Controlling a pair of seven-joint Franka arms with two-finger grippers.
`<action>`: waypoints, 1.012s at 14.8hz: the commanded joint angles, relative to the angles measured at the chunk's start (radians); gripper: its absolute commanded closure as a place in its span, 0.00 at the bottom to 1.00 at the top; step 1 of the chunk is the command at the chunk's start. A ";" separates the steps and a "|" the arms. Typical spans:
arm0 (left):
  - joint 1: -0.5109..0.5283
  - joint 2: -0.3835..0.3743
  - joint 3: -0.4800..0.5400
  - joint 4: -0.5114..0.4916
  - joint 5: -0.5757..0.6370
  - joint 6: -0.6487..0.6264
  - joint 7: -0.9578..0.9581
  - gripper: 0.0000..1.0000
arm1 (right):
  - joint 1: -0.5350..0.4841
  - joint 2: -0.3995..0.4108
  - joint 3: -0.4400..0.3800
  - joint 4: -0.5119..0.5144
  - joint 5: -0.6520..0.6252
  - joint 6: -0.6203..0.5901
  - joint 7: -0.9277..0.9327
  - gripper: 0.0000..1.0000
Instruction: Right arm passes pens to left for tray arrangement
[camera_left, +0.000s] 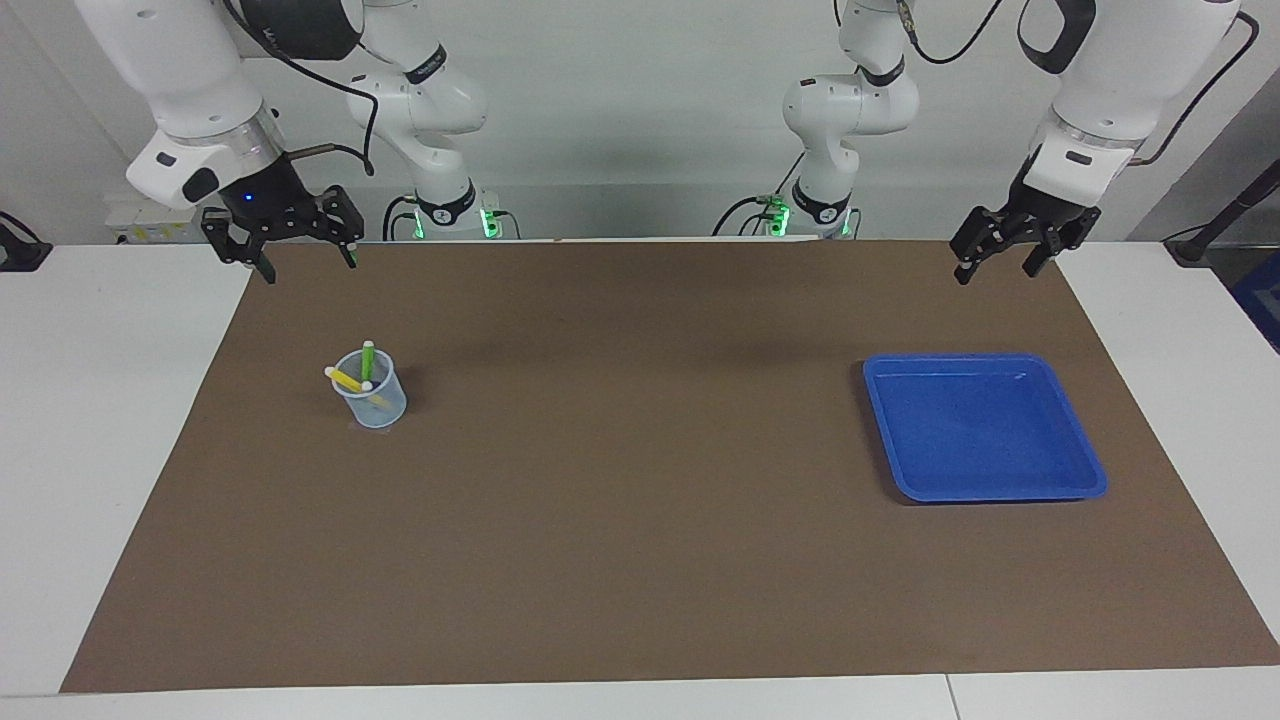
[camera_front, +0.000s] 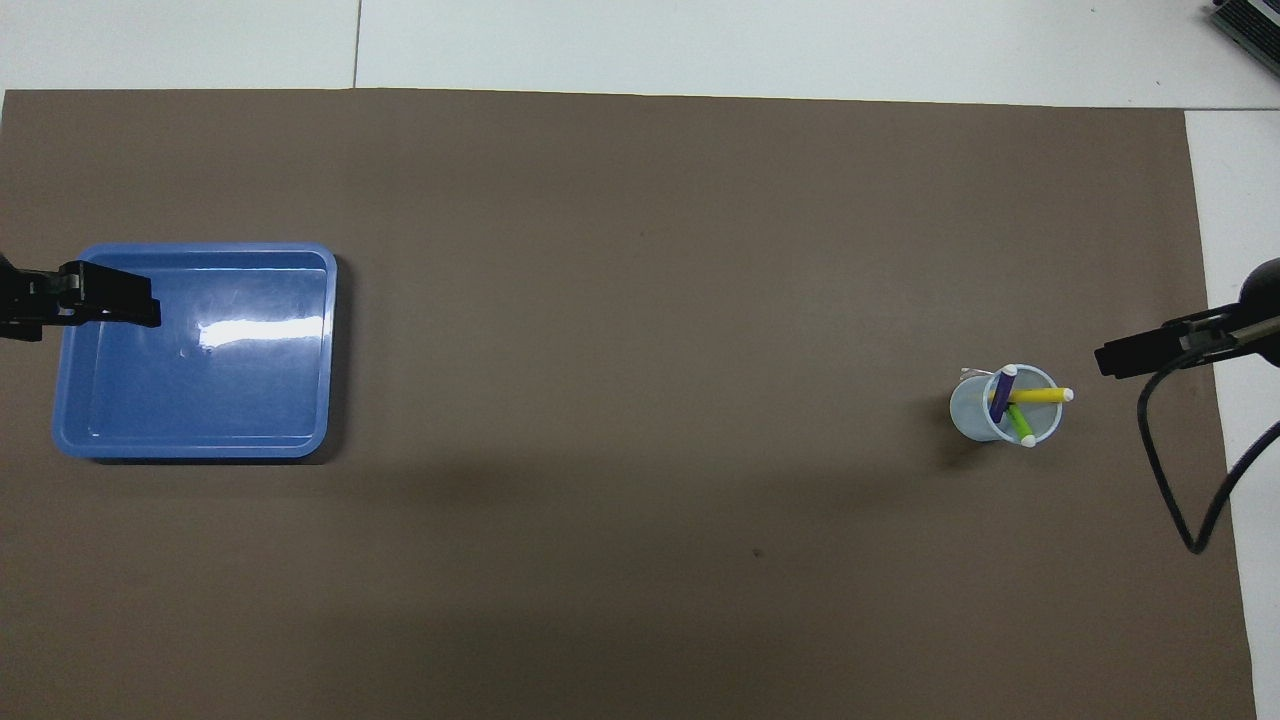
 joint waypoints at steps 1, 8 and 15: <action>-0.003 0.000 0.004 0.014 0.014 -0.014 0.016 0.00 | -0.003 0.014 -0.002 0.023 -0.008 -0.022 -0.001 0.00; -0.003 0.000 0.004 0.013 0.015 -0.014 0.014 0.00 | -0.001 0.008 -0.008 0.006 -0.008 -0.008 -0.006 0.00; -0.004 0.000 0.004 0.013 0.014 -0.016 0.016 0.00 | -0.003 0.011 -0.012 0.011 -0.008 -0.008 -0.001 0.00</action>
